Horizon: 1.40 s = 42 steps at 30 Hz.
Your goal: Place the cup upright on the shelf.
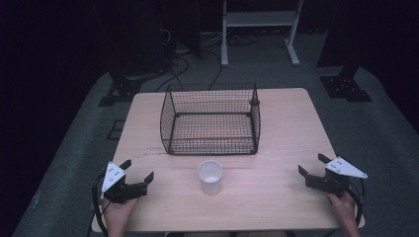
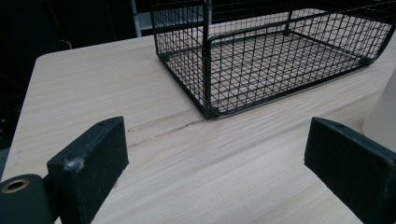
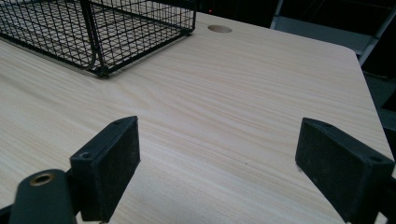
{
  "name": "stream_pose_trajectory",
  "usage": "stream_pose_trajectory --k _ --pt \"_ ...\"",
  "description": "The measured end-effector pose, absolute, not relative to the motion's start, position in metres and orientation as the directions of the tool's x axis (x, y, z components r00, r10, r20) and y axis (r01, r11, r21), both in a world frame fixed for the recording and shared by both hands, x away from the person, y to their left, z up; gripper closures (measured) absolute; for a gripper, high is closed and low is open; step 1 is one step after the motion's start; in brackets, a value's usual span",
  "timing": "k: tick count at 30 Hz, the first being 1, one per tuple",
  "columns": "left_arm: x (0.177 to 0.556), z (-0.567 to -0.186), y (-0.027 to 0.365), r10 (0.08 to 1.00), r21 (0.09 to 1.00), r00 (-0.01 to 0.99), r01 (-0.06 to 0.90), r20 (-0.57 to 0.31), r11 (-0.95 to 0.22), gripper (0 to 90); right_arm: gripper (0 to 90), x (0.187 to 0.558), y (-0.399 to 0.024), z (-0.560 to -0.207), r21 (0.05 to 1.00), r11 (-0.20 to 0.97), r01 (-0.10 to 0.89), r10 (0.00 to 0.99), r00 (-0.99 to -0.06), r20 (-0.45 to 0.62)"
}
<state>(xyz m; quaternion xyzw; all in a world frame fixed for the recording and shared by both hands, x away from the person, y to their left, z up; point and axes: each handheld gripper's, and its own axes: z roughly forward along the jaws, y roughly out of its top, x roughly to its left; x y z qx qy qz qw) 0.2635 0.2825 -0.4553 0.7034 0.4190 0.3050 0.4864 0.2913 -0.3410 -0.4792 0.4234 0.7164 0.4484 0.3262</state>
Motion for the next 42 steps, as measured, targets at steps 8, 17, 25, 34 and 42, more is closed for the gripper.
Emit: stream_pose_trajectory --k 8,17,25,34,42 --pt "0.264 -0.456 0.279 0.876 0.94 0.481 0.286 0.026 -0.185 5.5 13.1 0.291 -0.341 -0.479 0.918 0.24 0.315 0.901 -0.425 -0.089" --pt "0.265 -0.452 0.266 0.859 0.937 0.509 0.274 0.049 -0.216 2.4 13.1 0.292 -0.34 -0.479 0.917 0.246 0.314 0.9 -0.426 -0.096" --pt "0.264 -0.45 0.253 0.833 0.934 0.548 0.257 0.072 -0.25 2.4 13.1 0.292 -0.34 -0.479 0.917 0.242 0.316 0.901 -0.424 -0.092" --pt "0.263 -0.446 0.242 0.805 0.932 0.588 0.242 0.079 -0.268 2.4 13.1 0.292 -0.34 -0.479 0.916 0.245 0.318 0.902 -0.422 -0.095" --pt "0.265 -0.44 0.234 0.771 0.936 0.635 0.236 0.054 -0.26 2.4 13.1 0.292 -0.339 -0.479 0.913 0.25 0.322 0.901 -0.423 -0.097"
